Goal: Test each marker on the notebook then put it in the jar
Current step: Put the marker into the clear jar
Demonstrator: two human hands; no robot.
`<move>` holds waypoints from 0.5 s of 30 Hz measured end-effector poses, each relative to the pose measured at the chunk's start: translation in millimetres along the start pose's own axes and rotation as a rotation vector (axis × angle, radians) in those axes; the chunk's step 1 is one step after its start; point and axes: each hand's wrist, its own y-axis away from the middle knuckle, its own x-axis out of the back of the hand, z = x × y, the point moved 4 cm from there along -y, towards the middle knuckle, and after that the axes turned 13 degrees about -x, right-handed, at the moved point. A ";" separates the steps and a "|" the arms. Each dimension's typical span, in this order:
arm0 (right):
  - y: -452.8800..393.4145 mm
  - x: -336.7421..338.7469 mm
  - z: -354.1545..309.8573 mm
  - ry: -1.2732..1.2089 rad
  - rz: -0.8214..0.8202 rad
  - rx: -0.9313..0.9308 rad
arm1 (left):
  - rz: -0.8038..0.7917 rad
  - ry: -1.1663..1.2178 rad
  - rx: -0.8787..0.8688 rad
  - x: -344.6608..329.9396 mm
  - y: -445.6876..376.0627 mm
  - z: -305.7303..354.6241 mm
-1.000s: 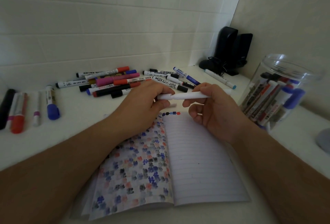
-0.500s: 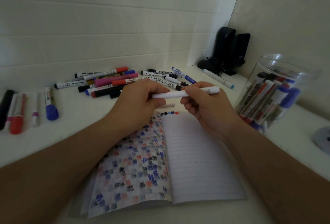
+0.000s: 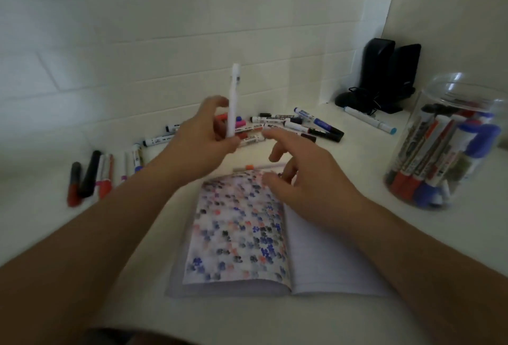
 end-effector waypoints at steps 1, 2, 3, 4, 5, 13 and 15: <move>1.0 -1.1 -1.9 0.037 -0.025 0.031 | -0.010 -0.034 0.043 14.3 4.9 -7.0; 1.7 -2.4 -2.7 0.062 -0.054 0.053 | -0.036 -0.125 0.073 27.7 11.0 -13.3; 2.5 -3.8 -3.3 0.083 -0.079 0.073 | -0.072 -0.247 0.099 38.6 17.2 -21.8; 3.4 -4.8 -3.6 0.098 -0.097 0.086 | -0.102 -0.362 0.120 47.3 23.3 -30.0; 3.8 -5.3 -3.2 0.103 -0.105 0.092 | -0.130 -0.463 0.144 52.8 29.4 -38.6; 6.9 -6.8 -4.8 0.149 -0.126 0.123 | -0.356 -0.953 0.130 66.4 66.2 -80.5; 7.8 -6.3 -5.4 0.155 -0.130 0.133 | -0.344 -1.021 0.121 71.3 71.8 -84.8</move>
